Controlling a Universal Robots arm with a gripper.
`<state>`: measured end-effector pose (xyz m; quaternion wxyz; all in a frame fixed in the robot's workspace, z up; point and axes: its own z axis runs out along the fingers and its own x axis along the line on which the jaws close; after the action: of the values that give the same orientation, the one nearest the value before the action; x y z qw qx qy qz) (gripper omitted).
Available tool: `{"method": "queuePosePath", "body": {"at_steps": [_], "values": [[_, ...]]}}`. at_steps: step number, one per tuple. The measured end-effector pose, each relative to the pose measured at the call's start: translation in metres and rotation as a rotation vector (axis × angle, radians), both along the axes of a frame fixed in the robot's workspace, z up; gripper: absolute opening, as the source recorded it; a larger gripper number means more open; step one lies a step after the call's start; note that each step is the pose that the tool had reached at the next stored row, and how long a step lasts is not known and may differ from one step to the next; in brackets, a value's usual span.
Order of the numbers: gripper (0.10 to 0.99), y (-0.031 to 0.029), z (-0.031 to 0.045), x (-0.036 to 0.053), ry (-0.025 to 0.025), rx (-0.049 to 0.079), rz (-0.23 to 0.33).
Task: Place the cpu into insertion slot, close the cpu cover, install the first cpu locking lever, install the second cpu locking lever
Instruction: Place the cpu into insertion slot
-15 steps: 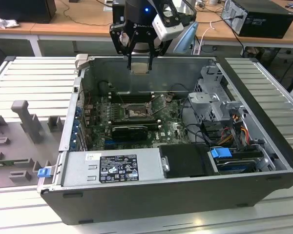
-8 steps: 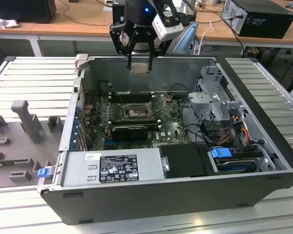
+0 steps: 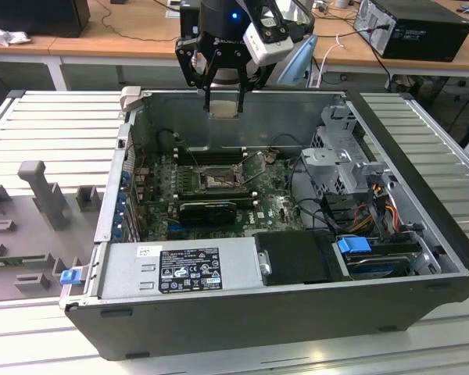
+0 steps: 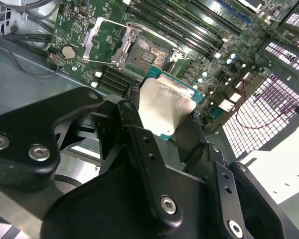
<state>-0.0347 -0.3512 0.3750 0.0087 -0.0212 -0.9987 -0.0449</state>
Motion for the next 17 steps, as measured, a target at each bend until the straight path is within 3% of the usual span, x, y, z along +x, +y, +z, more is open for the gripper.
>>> {"method": "queuePosePath", "body": {"at_steps": [17], "values": [[0.529,0.0,0.0,0.0,0.0,0.0,-0.009]]}}
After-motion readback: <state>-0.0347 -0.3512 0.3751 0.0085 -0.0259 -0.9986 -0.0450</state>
